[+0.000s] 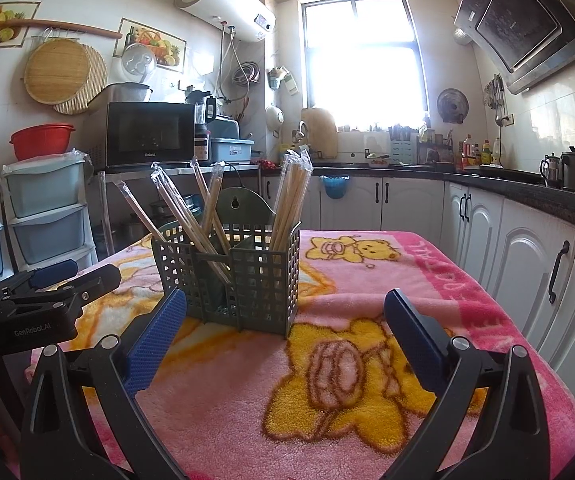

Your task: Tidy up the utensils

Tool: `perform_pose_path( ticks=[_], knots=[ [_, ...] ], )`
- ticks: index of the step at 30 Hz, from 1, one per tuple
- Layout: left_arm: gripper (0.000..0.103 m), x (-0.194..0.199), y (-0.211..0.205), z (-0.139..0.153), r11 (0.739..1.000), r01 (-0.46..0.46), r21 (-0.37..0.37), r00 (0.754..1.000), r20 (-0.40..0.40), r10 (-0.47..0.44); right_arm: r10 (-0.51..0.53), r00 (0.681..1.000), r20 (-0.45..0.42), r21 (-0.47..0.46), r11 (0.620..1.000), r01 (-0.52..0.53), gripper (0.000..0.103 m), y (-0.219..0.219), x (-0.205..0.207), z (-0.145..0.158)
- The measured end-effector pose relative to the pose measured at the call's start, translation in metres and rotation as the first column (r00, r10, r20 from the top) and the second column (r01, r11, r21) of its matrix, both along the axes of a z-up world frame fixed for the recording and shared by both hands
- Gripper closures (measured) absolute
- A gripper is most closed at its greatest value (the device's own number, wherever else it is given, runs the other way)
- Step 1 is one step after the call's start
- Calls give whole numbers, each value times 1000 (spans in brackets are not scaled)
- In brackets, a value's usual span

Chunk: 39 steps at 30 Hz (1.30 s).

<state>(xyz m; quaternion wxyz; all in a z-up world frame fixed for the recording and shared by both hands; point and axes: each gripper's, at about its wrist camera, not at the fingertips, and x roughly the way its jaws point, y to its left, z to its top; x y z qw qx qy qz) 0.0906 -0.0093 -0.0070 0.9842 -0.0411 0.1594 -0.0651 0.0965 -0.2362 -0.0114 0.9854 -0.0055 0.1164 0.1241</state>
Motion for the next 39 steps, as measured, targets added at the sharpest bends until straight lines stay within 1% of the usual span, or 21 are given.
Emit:
perform_pose_path(
  ticks=[34, 39],
  knots=[
    [10, 3, 1, -2, 1000, 6, 3, 1000, -7, -6, -7, 1000, -1, 7, 1000, 7, 6, 0, -1, 1],
    [10, 5, 4, -4, 1000, 11, -9, 1000, -18, -11, -11, 1000, 0, 10, 1000, 11, 6, 0, -3, 3]
  ],
)
